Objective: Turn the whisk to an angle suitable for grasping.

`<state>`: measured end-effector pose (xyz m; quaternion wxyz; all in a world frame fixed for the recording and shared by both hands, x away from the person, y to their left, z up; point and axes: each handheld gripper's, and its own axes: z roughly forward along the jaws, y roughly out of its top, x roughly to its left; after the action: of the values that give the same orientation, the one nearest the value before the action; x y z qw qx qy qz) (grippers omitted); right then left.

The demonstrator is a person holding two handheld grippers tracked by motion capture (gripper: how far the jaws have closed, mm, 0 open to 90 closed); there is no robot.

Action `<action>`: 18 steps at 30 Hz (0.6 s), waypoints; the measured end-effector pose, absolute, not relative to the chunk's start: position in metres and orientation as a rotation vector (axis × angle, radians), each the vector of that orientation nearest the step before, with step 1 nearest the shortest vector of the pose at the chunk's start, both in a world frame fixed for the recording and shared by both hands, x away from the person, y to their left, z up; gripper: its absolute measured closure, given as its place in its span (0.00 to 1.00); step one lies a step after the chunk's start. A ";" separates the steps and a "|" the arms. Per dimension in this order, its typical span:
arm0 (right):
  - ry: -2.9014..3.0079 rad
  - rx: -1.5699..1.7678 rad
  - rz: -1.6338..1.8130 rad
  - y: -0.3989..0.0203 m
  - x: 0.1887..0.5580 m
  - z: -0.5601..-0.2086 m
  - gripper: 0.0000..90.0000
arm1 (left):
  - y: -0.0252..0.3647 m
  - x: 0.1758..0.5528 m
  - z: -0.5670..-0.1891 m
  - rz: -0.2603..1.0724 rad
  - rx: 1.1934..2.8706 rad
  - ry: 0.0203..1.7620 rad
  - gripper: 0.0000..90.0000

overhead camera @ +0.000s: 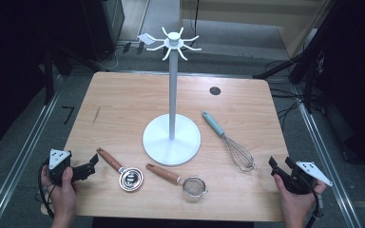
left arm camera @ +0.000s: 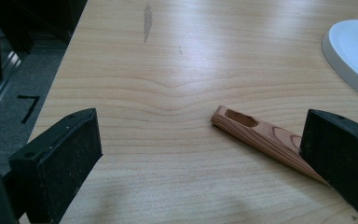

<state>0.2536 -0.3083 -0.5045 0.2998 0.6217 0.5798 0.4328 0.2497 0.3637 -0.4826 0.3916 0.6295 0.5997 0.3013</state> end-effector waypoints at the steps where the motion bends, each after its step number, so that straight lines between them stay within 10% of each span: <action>1: 1.552 1.644 1.141 -0.309 0.254 -0.502 0.41 | 0.364 0.250 -0.482 0.764 1.602 1.523 0.00; 18: 1.891 1.544 1.030 -0.282 0.285 -0.449 0.54 | 0.365 0.250 -0.482 0.756 1.603 1.522 0.00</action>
<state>0.2847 -0.2818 -0.4486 0.2434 0.5653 0.6922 0.3769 0.2496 0.3645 -0.4823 0.3917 0.6313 0.5994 0.2979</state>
